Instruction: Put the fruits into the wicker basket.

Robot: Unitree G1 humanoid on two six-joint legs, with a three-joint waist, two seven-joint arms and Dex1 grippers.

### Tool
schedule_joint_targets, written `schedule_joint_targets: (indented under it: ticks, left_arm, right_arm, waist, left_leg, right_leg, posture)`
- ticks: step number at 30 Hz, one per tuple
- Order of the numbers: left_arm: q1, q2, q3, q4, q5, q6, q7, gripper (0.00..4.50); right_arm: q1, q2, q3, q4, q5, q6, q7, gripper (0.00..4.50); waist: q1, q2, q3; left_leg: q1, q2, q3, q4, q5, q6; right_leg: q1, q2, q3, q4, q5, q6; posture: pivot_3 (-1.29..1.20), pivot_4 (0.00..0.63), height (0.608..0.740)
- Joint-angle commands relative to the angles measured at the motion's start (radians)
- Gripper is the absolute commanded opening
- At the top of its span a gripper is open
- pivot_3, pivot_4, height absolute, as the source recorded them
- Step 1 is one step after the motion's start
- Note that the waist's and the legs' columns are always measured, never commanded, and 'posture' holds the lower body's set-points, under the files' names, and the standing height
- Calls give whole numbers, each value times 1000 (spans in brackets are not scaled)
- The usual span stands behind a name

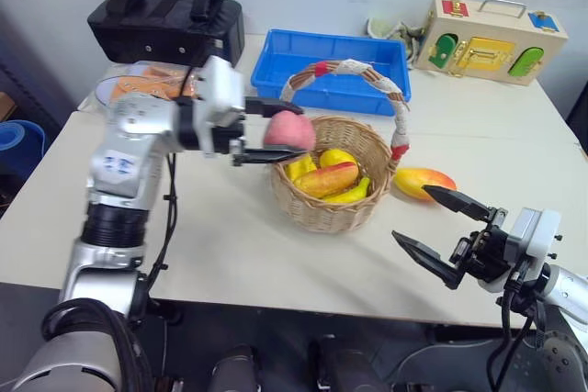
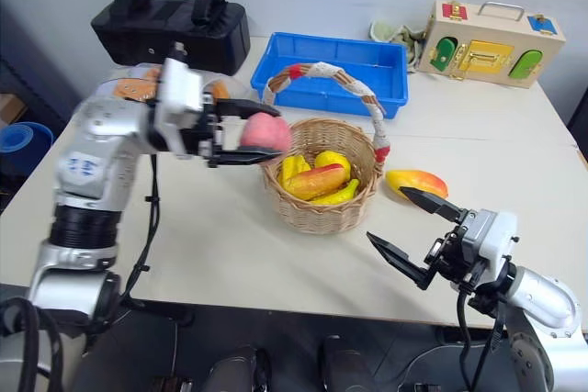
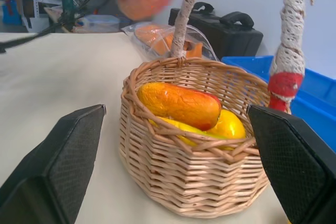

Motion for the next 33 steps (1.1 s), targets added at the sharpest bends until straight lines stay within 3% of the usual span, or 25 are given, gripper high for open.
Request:
schedule_joint_targets:
  ticks: [1,4,10,12,19,24,29,33]
  left_arm:
    - [-39,-39,-65,22,127,-121,93,2548]
    - [-29,-58,-97,66,198,-187,145,2548]
    - [-12,-86,-90,58,200,-206,171,4471]
    - [-5,-82,-78,40,168,-188,144,4471]
    - [44,18,34,-66,-77,-9,-40,4471]
    - [116,122,99,-121,-190,51,-165,4471]
    - [284,331,212,-137,-268,138,-285,4471]
    - [389,394,258,-151,-269,132,-296,4471]
  right_arm:
    - [-11,9,2,-57,6,-18,-20,4500]
    - [-8,16,2,-70,2,-18,-37,4500]
    - [10,25,-11,-76,-3,-20,-58,4500]
    - [16,22,-30,-64,-1,-20,-59,4500]
    - [226,52,-313,76,13,-114,-11,4500]
    - [295,69,-374,294,-61,-249,50,4500]
    - [129,-82,-312,498,-133,-278,122,4500]
    - [-197,-245,-145,676,-209,-198,179,4500]
  waist:
    - [-5,0,0]
    - [-11,0,0]
    - [-7,0,0]
    - [-6,0,0]
    - [4,1,1]
    - [-5,1,1]
    - [-45,3,2]
    - [-67,5,4]
  left_leg:
    - [-1,0,0,0,0,0]
    - [0,0,1,-1,1,-1]
    - [-1,0,0,-2,1,-1]
    - [-1,0,1,-2,1,-1]
    - [0,1,0,-3,1,-2]
    - [1,0,1,-4,1,-2]
    - [4,0,2,-6,2,-2]
    - [7,0,3,-7,3,-1]
  right_leg:
    - [-1,0,0,0,0,0]
    - [-2,1,1,1,0,0]
    - [-2,0,1,0,0,0]
    - [-2,0,1,0,0,0]
    - [-1,0,0,0,0,0]
    - [0,0,0,-1,0,0]
    - [1,0,1,0,0,0]
    - [2,-1,2,0,0,-1]
  posture:
    - [0,150,740]
    - [0,150,740]
    - [0,150,740]
    - [0,150,740]
    - [0,150,740]
    - [0,150,740]
    - [0,150,740]
    - [0,150,740]
